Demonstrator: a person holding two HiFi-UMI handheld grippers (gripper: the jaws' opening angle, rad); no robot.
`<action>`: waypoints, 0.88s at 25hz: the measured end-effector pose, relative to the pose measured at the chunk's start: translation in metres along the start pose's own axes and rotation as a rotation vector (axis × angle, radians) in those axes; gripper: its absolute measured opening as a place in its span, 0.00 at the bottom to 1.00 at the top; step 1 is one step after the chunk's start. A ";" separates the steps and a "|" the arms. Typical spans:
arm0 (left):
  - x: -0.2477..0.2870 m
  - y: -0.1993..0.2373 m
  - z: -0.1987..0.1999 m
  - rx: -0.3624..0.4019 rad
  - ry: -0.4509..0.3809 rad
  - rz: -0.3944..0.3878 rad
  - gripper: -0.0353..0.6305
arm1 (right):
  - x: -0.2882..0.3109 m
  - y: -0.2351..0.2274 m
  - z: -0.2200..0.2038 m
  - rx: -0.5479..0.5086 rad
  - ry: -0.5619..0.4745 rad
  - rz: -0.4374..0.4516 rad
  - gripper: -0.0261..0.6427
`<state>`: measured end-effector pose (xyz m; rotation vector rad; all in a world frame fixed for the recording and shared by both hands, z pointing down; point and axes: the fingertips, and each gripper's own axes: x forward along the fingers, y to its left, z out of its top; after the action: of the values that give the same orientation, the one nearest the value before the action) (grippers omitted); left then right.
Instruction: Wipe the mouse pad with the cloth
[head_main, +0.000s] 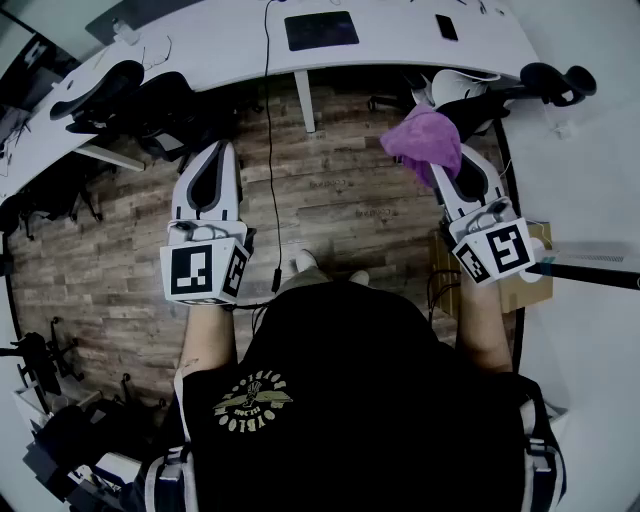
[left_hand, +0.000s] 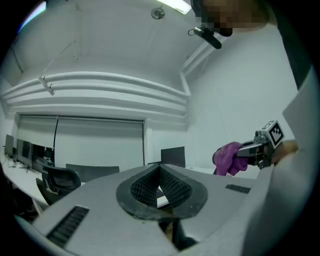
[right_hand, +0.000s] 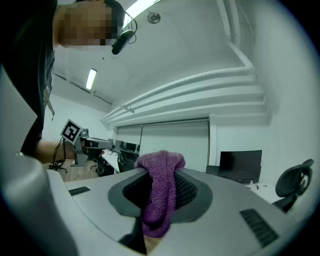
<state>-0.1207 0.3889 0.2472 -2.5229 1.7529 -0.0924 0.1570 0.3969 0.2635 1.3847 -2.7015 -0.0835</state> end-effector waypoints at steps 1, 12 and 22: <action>0.002 0.009 -0.001 -0.008 -0.007 0.001 0.06 | 0.007 0.003 0.002 -0.002 0.003 0.000 0.17; 0.028 0.082 -0.030 0.007 0.003 -0.040 0.06 | 0.064 0.014 0.027 -0.019 -0.016 -0.077 0.17; 0.034 0.109 -0.047 -0.026 0.016 -0.020 0.06 | 0.107 0.018 0.014 0.020 -0.005 -0.042 0.17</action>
<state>-0.2151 0.3181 0.2841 -2.5653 1.7464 -0.0922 0.0791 0.3203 0.2584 1.4493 -2.6846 -0.0627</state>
